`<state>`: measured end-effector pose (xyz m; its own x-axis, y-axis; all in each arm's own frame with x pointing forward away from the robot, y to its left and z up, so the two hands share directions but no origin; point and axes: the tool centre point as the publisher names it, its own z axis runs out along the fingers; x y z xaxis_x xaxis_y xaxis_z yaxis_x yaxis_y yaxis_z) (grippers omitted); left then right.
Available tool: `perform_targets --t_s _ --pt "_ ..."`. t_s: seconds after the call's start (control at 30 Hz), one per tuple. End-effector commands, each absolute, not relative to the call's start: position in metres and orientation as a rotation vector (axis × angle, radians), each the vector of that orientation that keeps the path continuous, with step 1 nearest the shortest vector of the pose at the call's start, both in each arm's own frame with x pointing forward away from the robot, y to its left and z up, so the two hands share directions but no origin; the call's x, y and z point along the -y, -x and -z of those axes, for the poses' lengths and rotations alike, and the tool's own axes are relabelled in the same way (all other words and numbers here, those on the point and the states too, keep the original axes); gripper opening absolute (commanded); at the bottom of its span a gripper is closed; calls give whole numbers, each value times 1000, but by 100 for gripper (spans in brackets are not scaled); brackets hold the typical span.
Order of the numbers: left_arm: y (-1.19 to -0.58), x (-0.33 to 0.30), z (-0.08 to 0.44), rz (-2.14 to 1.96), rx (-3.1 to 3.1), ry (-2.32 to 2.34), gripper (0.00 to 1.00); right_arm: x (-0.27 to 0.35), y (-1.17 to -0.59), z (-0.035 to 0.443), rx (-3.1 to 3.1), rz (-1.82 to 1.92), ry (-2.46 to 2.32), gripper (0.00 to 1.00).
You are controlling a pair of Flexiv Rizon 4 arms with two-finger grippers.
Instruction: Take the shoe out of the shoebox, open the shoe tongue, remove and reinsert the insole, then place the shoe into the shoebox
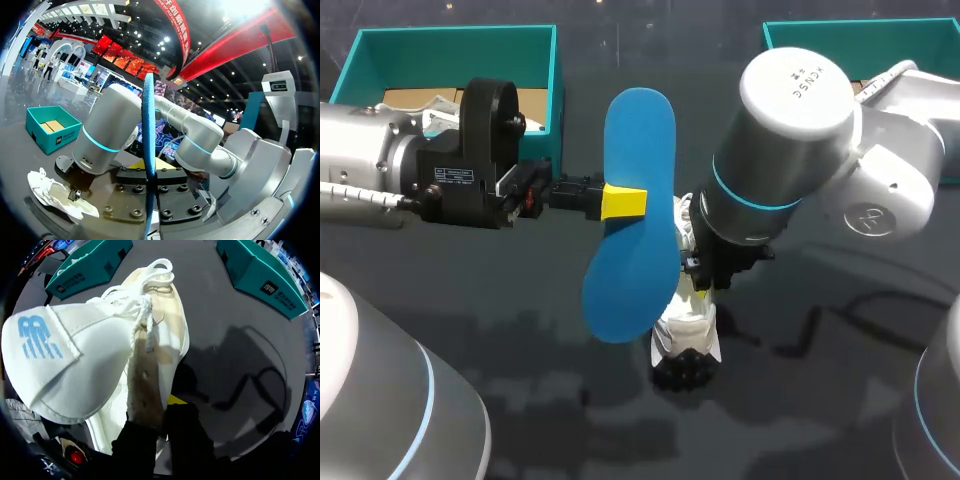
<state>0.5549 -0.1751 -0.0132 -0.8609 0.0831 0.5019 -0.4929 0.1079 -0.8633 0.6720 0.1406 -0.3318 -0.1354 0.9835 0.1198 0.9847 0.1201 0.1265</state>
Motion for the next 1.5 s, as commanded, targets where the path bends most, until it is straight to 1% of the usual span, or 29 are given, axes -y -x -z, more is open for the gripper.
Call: perform_targets --t_s 0.03,1.5 --pt "-555 176 14 -1806 1963 -398 0 -139 -671 343 2334 303 2054 0" --pt "-555 176 14 -1806 1963 -398 0 -130 -688 390 2280 263 1974 0"
